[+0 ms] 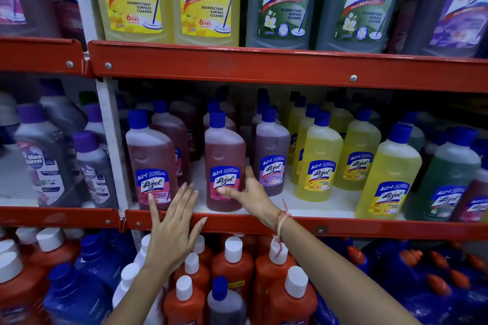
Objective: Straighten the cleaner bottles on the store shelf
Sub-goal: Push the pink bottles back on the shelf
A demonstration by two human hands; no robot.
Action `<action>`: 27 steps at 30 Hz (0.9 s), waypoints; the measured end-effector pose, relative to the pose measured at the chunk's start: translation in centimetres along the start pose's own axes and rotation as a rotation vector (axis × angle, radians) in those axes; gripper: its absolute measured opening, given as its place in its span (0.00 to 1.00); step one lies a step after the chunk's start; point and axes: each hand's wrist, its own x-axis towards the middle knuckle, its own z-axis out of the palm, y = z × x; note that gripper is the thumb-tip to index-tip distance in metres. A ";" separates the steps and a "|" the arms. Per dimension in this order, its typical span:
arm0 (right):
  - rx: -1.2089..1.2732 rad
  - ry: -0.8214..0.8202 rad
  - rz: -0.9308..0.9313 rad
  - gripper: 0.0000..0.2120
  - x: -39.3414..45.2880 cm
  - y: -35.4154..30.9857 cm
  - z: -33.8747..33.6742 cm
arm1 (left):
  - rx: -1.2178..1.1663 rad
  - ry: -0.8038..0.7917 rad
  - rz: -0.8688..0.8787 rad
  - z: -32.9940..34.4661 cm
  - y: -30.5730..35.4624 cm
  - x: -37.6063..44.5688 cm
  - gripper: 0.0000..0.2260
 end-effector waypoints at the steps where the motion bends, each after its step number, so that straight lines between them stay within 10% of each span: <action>1: -0.007 0.002 -0.008 0.31 -0.3 0.1 0.0 | -0.002 -0.006 -0.001 0.0 0.0 0.0 0.28; 21: -0.037 -0.032 -0.058 0.30 -2.8 -0.3 -0.6 | -0.006 -0.003 -0.002 0.1 0.0 0.0 0.29; 27: 0.101 0.426 -0.213 0.18 -3.0 -1.0 -3.3 | -0.017 0.002 0.000 0.0 0.0 -0.1 0.28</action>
